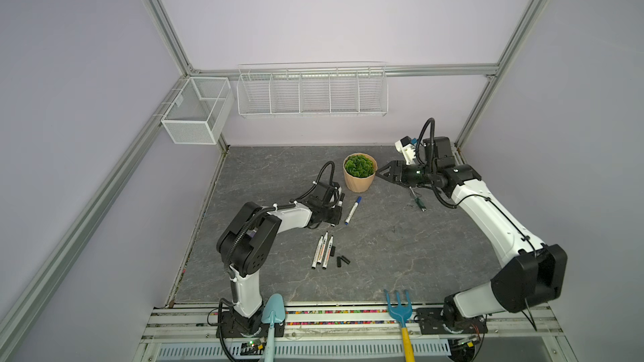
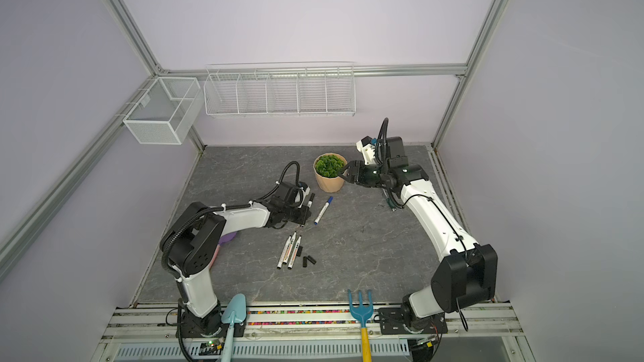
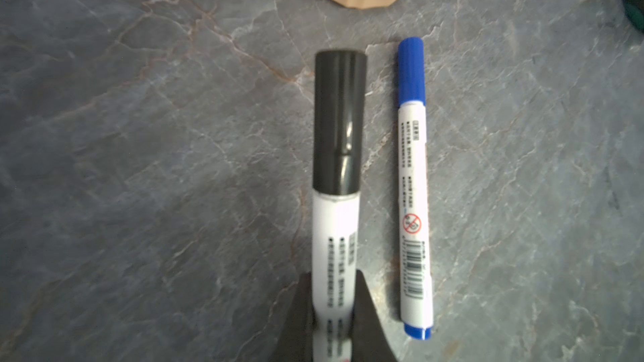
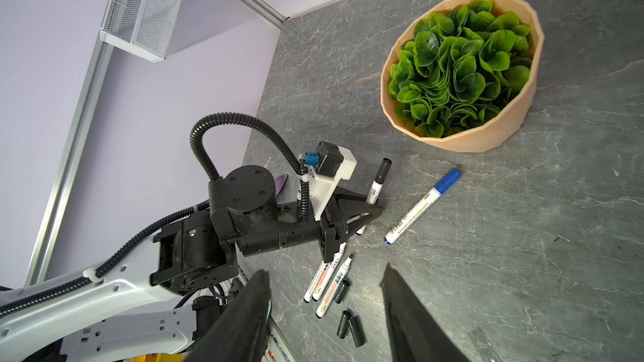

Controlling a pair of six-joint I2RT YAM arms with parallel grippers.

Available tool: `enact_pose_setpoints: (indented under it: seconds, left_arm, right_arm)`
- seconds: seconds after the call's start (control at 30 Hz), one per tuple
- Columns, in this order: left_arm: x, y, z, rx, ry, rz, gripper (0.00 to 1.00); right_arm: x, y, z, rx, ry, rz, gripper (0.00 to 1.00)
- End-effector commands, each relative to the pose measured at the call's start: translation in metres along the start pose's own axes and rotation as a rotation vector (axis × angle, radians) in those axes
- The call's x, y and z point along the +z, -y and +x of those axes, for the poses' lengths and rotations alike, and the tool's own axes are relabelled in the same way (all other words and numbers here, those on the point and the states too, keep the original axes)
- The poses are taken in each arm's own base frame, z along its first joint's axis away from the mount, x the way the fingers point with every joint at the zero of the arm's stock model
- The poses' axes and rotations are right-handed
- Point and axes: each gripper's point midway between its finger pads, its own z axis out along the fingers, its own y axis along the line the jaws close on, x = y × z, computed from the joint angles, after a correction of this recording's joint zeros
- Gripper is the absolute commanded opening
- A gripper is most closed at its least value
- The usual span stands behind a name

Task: Insert the pens into the pen caps
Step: 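Open the right gripper and draw it back while the left lowers the capped marker, then lay the black-capped marker flat beside the blue-capped marker with the left gripper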

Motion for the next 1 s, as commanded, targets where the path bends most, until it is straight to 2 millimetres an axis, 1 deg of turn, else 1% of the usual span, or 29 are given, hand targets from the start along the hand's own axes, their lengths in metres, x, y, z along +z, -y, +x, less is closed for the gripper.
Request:
enact_pose_setpoints:
  seconds: [0.0, 0.1, 0.33, 0.47, 0.57, 0.6, 0.67, 0.8, 0.9, 0.97]
  left_arm:
    - [0.004, 0.007, -0.009, 0.021, -0.013, 0.029, 0.19]
    - [0.007, 0.011, -0.011, 0.008, -0.02, 0.051, 0.26]
    - [0.005, 0.02, -0.015, -0.012, -0.011, 0.096, 0.37]
    - [0.006, 0.028, -0.015, -0.017, -0.012, 0.145, 0.51]
    - [0.007, 0.03, -0.016, -0.031, -0.013, 0.165, 0.56]
    - [0.008, 0.03, -0.016, -0.034, -0.015, 0.169, 0.58]
    - [0.009, 0.029, -0.016, -0.036, -0.015, 0.167, 0.58]
    - [0.012, 0.028, -0.015, -0.03, -0.024, 0.162, 0.58]
    - [0.014, 0.027, -0.014, -0.03, -0.027, 0.159, 0.57]
    - [0.015, 0.028, -0.017, -0.03, -0.019, 0.161, 0.57]
  right_arm:
    - [-0.002, 0.004, 0.007, -0.012, -0.015, 0.018, 0.55]
    - [0.0, 0.006, 0.009, -0.013, -0.023, 0.026, 0.55]
    - [0.0, 0.007, 0.013, -0.017, -0.036, 0.023, 0.54]
    - [0.002, 0.007, 0.015, -0.019, -0.049, 0.015, 0.54]
    - [0.007, 0.017, 0.023, 0.0, -0.095, 0.05, 0.54]
    - [0.011, 0.023, 0.027, 0.016, -0.116, 0.067, 0.54]
    - [0.022, 0.034, 0.038, 0.054, -0.159, 0.091, 0.54]
    - [0.058, 0.059, 0.066, 0.096, -0.253, 0.154, 0.54]
    - [0.086, 0.063, 0.075, 0.103, -0.288, 0.145, 0.53]
    - [0.103, 0.066, 0.075, 0.094, -0.296, 0.154, 0.53]
